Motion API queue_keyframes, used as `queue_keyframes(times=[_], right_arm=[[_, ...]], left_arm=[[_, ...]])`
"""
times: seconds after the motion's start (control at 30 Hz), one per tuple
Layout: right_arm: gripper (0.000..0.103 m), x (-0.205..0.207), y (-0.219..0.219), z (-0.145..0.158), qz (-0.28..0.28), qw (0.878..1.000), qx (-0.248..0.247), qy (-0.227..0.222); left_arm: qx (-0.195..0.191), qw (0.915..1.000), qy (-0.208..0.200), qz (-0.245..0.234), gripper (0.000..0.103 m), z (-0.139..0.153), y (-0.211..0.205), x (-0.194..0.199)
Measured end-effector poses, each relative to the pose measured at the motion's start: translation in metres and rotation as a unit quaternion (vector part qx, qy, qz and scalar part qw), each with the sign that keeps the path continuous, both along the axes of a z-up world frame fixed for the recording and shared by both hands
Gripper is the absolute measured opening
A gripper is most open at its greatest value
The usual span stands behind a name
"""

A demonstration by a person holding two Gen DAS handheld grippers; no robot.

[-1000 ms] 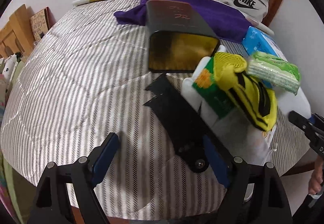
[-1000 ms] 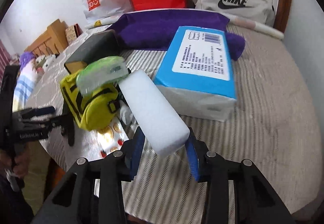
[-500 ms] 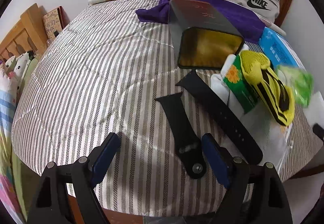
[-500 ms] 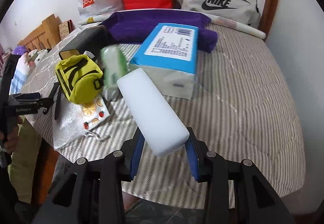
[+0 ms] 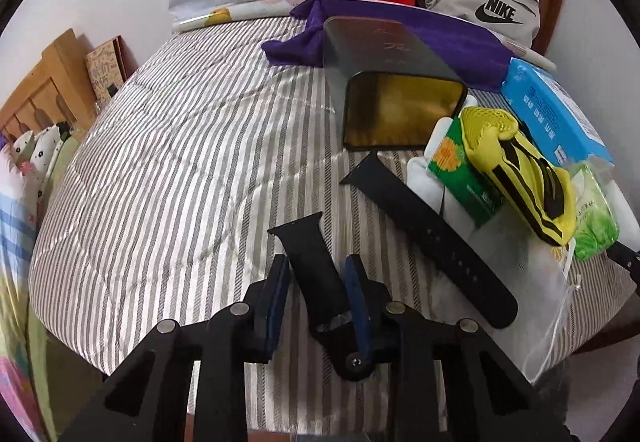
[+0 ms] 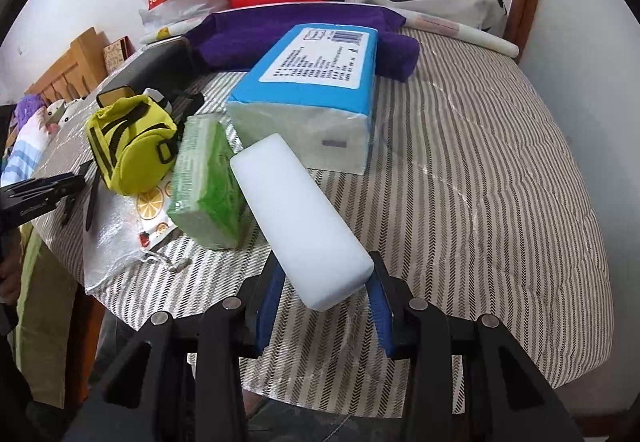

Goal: Organize soft objects
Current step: 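Grasp a black watch strap piece with the left tool while the right tool holds the sponge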

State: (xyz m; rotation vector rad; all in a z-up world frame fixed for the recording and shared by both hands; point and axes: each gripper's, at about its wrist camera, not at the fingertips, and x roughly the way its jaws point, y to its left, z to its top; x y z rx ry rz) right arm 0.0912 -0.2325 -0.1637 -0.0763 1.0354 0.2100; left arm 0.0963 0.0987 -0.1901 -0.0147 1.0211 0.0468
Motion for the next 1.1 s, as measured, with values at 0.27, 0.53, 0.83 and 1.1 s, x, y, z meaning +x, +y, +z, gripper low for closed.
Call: queue_keyframes(times=[0.27,0.53,0.83,1.1], right_arm=[[0.042,0.008,-0.007,-0.008,-0.014,1.000,0.011,0.011],[0.044,0.016,-0.008,-0.012,-0.013,0.999,0.026,0.017],[0.044,0.014,-0.004,-0.013,-0.014,1.000,0.018,0.010],[0.043,0.013,0.000,-0.011,-0.007,1.000,0.011,-0.005]], left_arm=[[0.006,0.9999,-0.014,0.004,0.028,-0.002,-0.004,-0.007],[-0.030,0.9994,-0.017,-0.009,0.026,0.000,0.007,-0.007],[-0.001,0.9999,-0.015,-0.002,0.035,-0.002,-0.002,-0.014],[0.007,0.9998,-0.013,-0.011,0.024,0.000,-0.004,-0.017]])
